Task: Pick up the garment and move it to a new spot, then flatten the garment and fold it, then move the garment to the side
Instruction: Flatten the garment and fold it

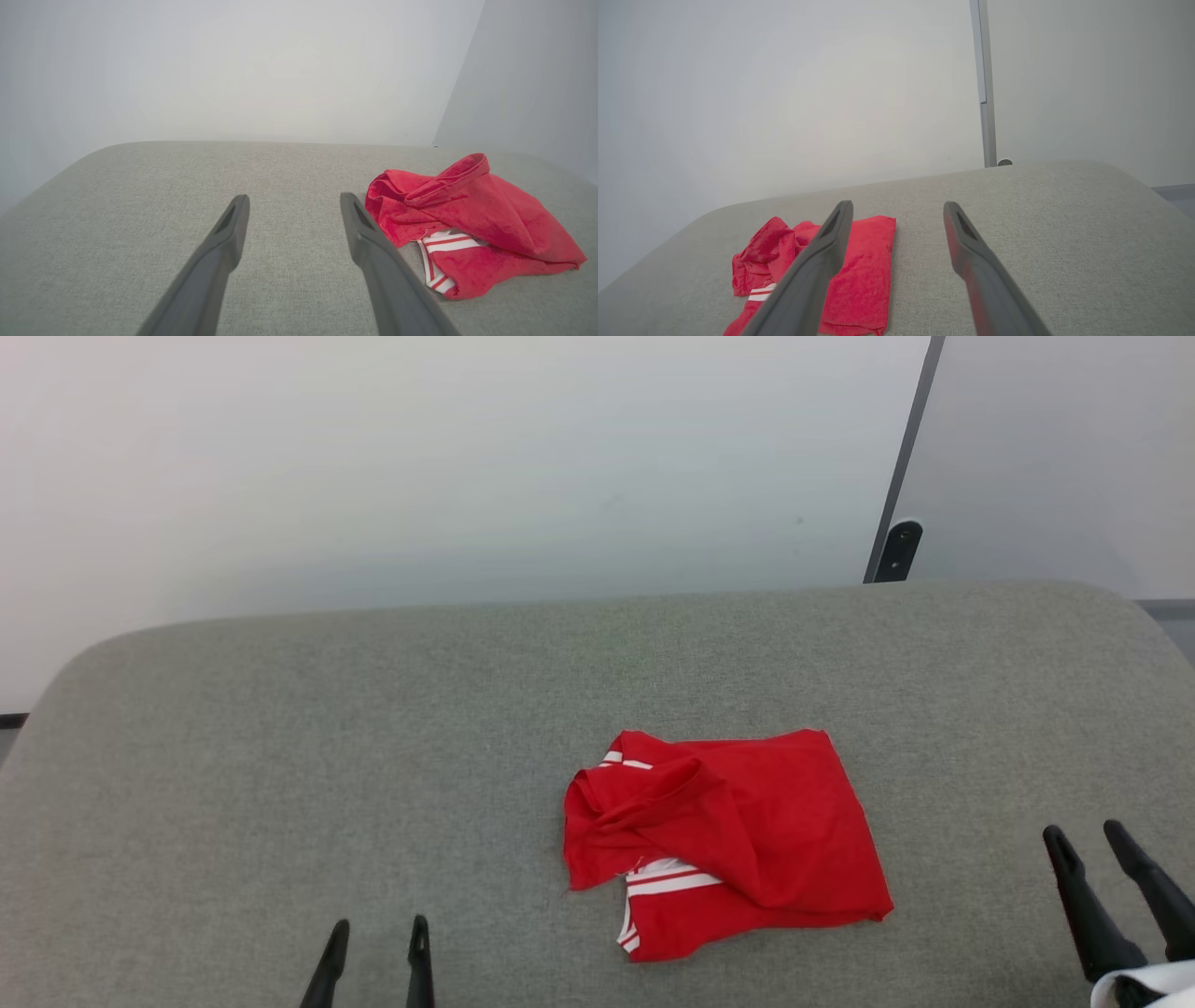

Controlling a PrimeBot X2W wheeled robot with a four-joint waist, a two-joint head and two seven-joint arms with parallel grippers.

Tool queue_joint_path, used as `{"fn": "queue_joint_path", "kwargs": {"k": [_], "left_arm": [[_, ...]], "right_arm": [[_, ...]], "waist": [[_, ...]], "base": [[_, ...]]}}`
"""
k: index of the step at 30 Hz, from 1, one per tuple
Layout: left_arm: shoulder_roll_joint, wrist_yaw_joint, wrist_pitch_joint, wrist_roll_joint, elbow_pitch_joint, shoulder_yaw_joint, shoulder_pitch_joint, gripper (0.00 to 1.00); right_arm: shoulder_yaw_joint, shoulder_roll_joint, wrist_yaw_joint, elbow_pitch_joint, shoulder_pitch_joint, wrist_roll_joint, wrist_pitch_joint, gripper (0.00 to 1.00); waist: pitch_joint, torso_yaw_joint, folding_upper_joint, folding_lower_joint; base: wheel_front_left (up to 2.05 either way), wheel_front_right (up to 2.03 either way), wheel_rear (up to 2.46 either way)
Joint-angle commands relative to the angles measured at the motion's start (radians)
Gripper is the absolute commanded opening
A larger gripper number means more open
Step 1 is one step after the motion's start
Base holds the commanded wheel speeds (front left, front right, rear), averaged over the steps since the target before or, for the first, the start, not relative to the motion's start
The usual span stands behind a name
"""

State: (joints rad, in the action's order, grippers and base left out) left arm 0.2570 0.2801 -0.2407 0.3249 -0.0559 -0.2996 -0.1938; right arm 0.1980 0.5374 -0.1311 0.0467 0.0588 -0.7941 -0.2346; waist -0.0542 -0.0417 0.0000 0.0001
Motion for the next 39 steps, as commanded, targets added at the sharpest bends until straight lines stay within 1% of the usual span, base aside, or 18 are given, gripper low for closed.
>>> {"fn": "queue_joint_path", "kwargs": {"k": [1,8,13,17,26,39], "left_arm": [[0.007,0.005,0.004,0.006,-0.012,0.003,-0.018,1.0],[0.027,0.029,0.036,0.009,-0.092,0.01,-0.078,1.0],[0.023,0.04,0.046,0.017,-0.133,0.011,-0.099,1.0],[0.019,0.046,0.051,0.012,-0.143,0.002,-0.102,1.0],[0.011,0.054,0.046,0.004,-0.141,-0.012,-0.084,1.0],[0.005,0.056,0.045,0.01,-0.124,-0.023,-0.073,1.0]], "right_arm": [[-0.015,-0.014,0.001,-0.016,0.019,0.013,0.008,1.0],[-0.098,-0.096,0.001,-0.13,0.103,0.077,0.067,1.0],[-0.151,-0.15,0.001,-0.19,0.15,0.115,0.102,1.0],[-0.174,-0.183,0.001,-0.222,0.179,0.142,0.131,1.0],[-0.194,-0.211,0.001,-0.249,0.197,0.168,0.167,1.0],[-0.204,-0.214,0.001,-0.263,0.198,0.17,0.177,1.0]], "waist": [[-0.003,0.001,0.0,-0.0001],[-0.01,0.012,0.0,-0.0001],[-0.011,0.018,0.0,-0.0001],[-0.009,0.018,0.0,-0.0001],[-0.003,0.016,0.0,-0.0001],[0.005,0.022,0.0,-0.0001]], "base": [[0.0,0.0,0.0],[0.0,0.0,0.0],[0.0,0.0,0.0],[0.0,0.0,0.0],[0.0,0.0,0.0],[0.0,0.0,0.0]]}}
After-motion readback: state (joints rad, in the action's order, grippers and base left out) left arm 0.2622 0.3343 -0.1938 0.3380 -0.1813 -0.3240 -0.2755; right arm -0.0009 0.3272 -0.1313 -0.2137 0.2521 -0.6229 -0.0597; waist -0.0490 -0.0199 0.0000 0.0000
